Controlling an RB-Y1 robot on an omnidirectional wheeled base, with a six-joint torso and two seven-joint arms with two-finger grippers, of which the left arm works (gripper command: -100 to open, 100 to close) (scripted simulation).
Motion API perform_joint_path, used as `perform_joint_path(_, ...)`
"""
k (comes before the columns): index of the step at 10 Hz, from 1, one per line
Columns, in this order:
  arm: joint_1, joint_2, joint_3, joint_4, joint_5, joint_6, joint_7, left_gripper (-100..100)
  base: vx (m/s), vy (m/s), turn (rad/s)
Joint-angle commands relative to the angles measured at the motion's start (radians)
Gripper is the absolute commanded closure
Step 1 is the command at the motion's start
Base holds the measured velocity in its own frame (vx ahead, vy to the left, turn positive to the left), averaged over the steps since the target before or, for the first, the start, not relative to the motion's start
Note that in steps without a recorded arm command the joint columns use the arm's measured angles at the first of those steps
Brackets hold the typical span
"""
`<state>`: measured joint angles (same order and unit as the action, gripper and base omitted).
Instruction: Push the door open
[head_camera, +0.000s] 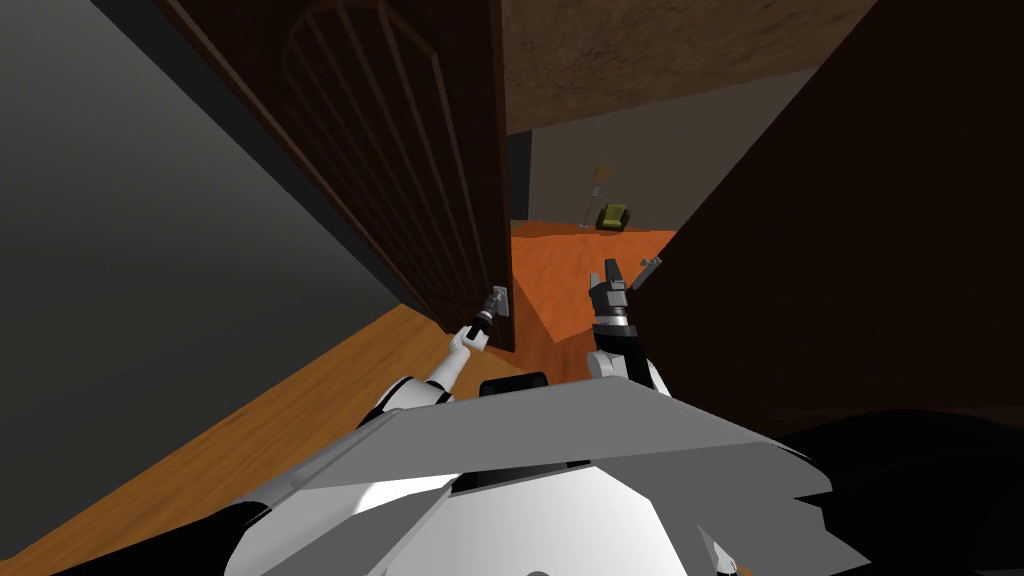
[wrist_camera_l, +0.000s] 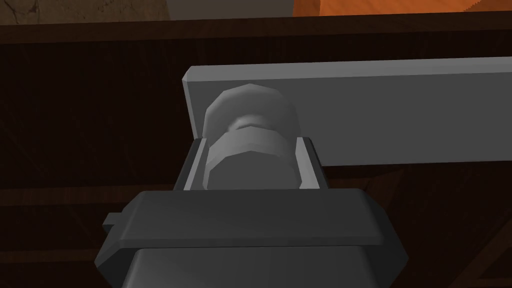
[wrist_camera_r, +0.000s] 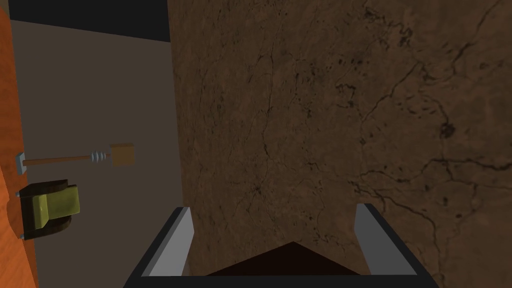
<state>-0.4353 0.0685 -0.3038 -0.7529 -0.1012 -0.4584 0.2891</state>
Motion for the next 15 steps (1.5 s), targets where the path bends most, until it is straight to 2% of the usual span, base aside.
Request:
perform_joint_path(1,-0.005,0.013,0.028,0.003,0.007,-0.005,-0.01,100,0.148,-0.169,0.056)
perform_joint_path(11,-0.004,0.027,0.148,0.02,0.036,0.003,-0.067,100,0.126,-0.141,0.069)
perform_joint_path(12,0.0,0.025,0.135,0.016,0.033,0.006,-0.061,-100,-0.077,-0.059,0.048)
perform_joint_path(15,0.001,0.023,0.127,0.013,0.031,0.007,-0.057,-100,-0.198,0.062,-0.007)
